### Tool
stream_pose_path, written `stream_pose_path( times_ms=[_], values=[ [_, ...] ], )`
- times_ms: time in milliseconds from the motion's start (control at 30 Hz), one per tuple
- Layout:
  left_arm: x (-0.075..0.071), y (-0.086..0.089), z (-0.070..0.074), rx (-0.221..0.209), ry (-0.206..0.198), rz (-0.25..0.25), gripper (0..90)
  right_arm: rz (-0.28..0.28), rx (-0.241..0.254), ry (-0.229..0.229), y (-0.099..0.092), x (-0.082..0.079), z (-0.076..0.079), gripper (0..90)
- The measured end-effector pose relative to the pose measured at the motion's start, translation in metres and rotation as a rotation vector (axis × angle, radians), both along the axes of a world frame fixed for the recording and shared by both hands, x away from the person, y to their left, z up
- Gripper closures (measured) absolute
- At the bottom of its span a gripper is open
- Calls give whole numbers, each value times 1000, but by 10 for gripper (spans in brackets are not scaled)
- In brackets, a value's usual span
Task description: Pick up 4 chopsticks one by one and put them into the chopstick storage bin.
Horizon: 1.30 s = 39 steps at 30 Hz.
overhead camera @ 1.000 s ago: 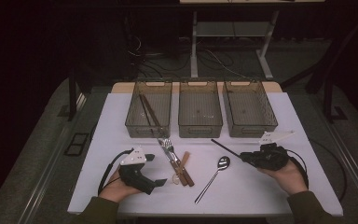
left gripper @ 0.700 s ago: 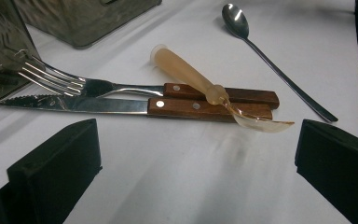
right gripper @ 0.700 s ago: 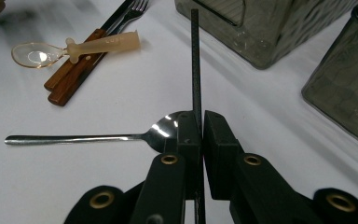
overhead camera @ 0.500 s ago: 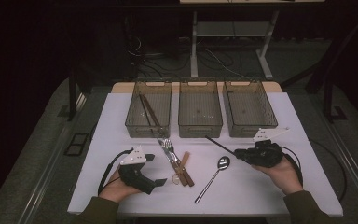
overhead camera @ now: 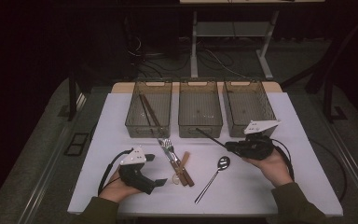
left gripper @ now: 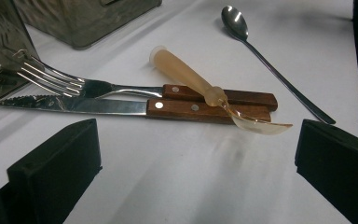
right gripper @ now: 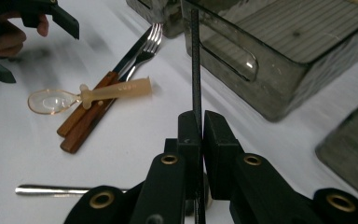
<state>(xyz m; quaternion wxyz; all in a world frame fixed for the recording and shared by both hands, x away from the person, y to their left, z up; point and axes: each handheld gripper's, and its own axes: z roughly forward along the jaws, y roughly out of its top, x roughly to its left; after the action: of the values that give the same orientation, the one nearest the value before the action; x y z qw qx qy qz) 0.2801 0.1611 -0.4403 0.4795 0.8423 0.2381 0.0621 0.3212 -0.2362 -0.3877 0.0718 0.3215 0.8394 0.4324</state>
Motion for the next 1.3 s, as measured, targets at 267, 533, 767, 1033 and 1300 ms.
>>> stream_pose_path(
  times_ms=[267,533,767,1033,1300],
  values=[
    [0,0,0,3,0,1,0,14,-4,1,21,10,6,853],
    [0,0,0,6,5,6,0,18,-6,-3,43,24,17,853],
    [0,0,1,14,1,8,0,0,-15,-1,63,40,26,853],
    [0,0,1,10,4,6,0,-30,-24,3,87,61,36,852],
    [0,-1,1,13,7,1,0,-52,-50,7,113,83,42,852]
  ],
)
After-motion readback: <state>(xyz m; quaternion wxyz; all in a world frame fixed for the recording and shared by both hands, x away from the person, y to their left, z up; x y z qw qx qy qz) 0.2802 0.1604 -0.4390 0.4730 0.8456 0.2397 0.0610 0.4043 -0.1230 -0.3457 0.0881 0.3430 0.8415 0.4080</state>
